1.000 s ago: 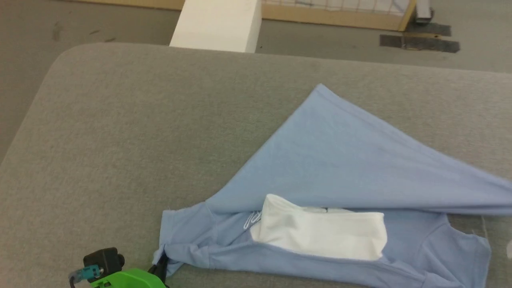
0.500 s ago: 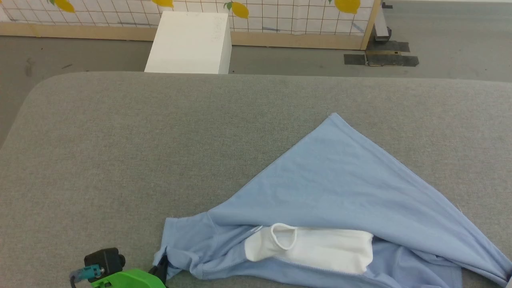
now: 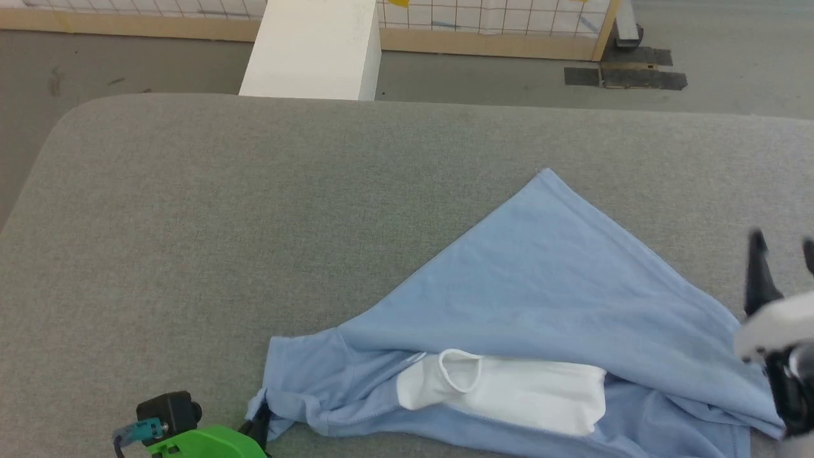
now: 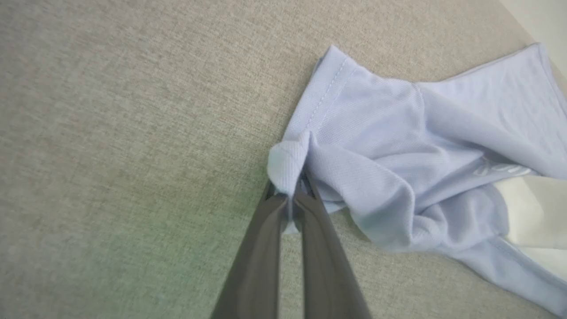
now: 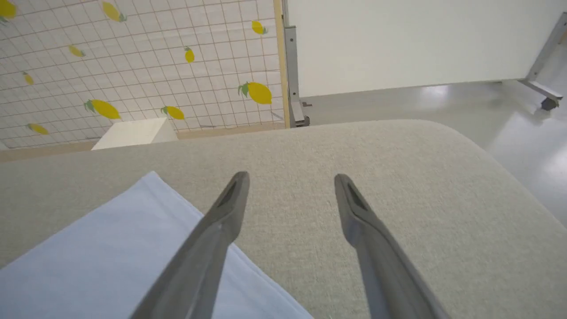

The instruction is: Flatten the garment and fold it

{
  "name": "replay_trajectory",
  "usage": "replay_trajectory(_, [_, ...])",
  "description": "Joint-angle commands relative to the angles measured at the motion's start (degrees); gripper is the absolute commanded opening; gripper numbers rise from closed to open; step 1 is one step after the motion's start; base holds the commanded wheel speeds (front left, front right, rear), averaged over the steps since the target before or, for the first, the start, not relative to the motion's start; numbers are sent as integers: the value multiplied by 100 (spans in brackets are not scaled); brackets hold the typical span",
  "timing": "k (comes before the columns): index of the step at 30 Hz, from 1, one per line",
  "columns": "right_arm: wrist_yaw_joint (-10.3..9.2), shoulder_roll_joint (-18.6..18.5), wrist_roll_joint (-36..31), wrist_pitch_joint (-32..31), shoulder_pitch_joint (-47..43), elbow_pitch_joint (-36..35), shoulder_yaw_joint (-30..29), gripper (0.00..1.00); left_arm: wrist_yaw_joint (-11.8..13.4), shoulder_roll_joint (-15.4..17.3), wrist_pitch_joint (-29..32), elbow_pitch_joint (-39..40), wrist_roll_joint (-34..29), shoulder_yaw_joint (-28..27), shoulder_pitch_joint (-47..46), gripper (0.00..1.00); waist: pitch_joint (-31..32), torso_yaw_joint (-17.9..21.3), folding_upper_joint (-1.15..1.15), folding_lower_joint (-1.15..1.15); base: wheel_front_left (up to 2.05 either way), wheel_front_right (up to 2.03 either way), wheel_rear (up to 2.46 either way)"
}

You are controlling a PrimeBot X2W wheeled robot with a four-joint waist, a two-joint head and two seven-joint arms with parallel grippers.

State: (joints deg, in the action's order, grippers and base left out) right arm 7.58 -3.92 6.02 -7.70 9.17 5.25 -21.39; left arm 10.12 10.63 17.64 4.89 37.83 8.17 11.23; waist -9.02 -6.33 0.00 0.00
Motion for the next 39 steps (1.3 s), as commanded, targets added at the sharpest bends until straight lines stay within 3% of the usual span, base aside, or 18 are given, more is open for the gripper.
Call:
replay_trajectory(1, [-9,-111,2,222,239,58,244,100,-27,20,11,21,15,13,-103,0,-81,-52,0,0,0,0,0])
replay_trajectory(6, [-9,-536,160,678,1118,691,1320,100,-68,1,4,7,20,71,-230,0,-295,-194,0,0,0,0,0])
replay_trajectory(10, [-9,-829,287,496,1848,1369,2099,100,-116,-47,-29,-18,27,133,-368,0,-561,-380,0,0,0,0,0])
replay_trajectory(18, [-9,-1250,689,-728,3091,2757,3068,100,-271,-200,-166,-230,77,270,-658,0,-1074,-841,0,0,0,0,0])
replay_trajectory(28, [-9,-1422,788,-2507,3867,3719,3289,100,-455,-355,-368,-589,163,391,-876,0,-1379,-1205,0,0,0,0,0])
replay_trajectory(29, [-9,-1430,750,-2698,3897,3781,3290,82,-462,-363,-381,-613,166,399,-885,0,-1380,-1214,0,0,0,0,0])
replay_trajectory(30, [-9,-1432,707,-2935,3919,3840,3303,44,-466,-374,-396,-641,169,410,-891,0,-1375,-1222,0,0,0,0,0])
replay_trajectory(32, [-9,-1440,602,-3279,3923,3886,3284,0,-465,-389,-419,-682,173,421,-899,0,-1340,-1224,0,0,0,0,0])
replay_trajectory(35, [-9,-1404,528,-3348,3825,3748,3159,0,-456,-394,-438,-717,175,428,-899,0,-1248,-1208,0,0,0,0,0])
replay_trajectory(39, [-9,-1308,505,-2481,3412,3296,2773,0,-428,-346,-469,-725,157,400,-856,0,-981,-1138,0,0,0,0,0])
